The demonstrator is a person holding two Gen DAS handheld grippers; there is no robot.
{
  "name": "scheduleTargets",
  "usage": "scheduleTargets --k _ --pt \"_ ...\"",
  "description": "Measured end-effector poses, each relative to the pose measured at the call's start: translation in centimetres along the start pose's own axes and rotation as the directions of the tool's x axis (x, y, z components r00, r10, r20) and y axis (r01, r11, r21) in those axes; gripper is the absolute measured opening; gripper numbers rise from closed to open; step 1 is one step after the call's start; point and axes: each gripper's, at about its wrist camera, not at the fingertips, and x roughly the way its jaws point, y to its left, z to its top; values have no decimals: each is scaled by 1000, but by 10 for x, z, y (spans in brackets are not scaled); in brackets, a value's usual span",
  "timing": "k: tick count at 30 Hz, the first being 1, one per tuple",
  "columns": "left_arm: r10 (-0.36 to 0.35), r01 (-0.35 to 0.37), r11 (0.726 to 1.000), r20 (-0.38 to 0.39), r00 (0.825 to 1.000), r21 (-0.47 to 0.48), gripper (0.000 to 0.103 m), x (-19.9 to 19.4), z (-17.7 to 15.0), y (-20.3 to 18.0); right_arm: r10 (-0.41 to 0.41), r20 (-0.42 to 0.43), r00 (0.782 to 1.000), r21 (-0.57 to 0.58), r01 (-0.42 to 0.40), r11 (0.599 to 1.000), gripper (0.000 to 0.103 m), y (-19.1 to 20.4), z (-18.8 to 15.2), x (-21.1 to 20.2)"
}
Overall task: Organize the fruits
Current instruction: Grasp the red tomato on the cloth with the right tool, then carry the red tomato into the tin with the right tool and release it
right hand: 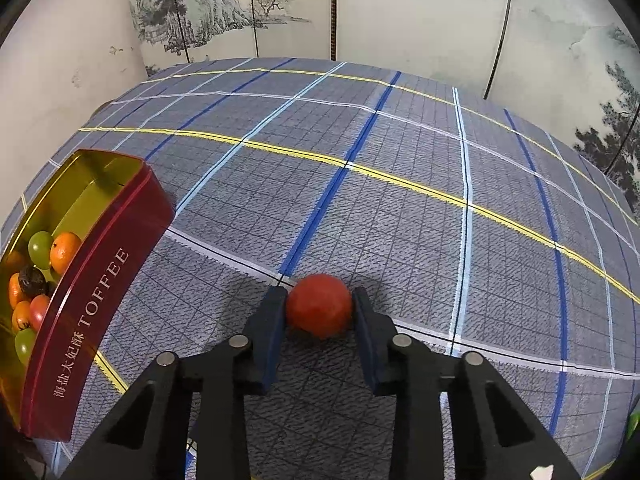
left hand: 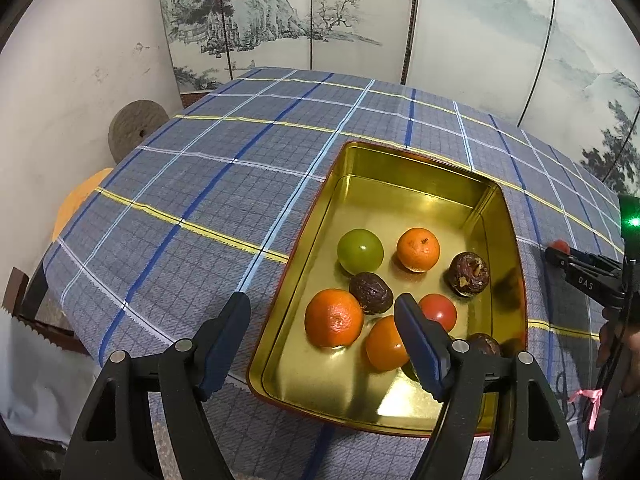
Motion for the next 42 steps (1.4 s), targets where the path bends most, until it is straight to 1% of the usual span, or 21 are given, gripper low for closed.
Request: scheduleTargets --k 10,21,25,32,35,42 --pt "-1 2 1000 -6 1000 12 75 -2 -3 0 3 -5 1000 14 -3 1000 29 -2 -2 -3" --pt "-1 1 1000 -5 1000 15 75 -2 -5 -3 16 9 1000 10 -16 1000 29 1 -4 -19" --pt "-2 2 1000 -3 1000 16 75 -5 -6 -4 38 16 999 8 -38 999 29 4 -5 -27" --pt "5 -5 1000 4 1000 -1 75 -10 -6 2 87 61 994 -8 -86 996 29 18 -2 -50" --pt "15 -15 1000 9 1000 -16 75 -12 -5 7 127 83 988 -25 -126 992 29 29 2 -63" --pt "43 -42 998 8 999 -37 75 -13 -5 17 200 115 973 -92 -190 978 29 62 8 -82"
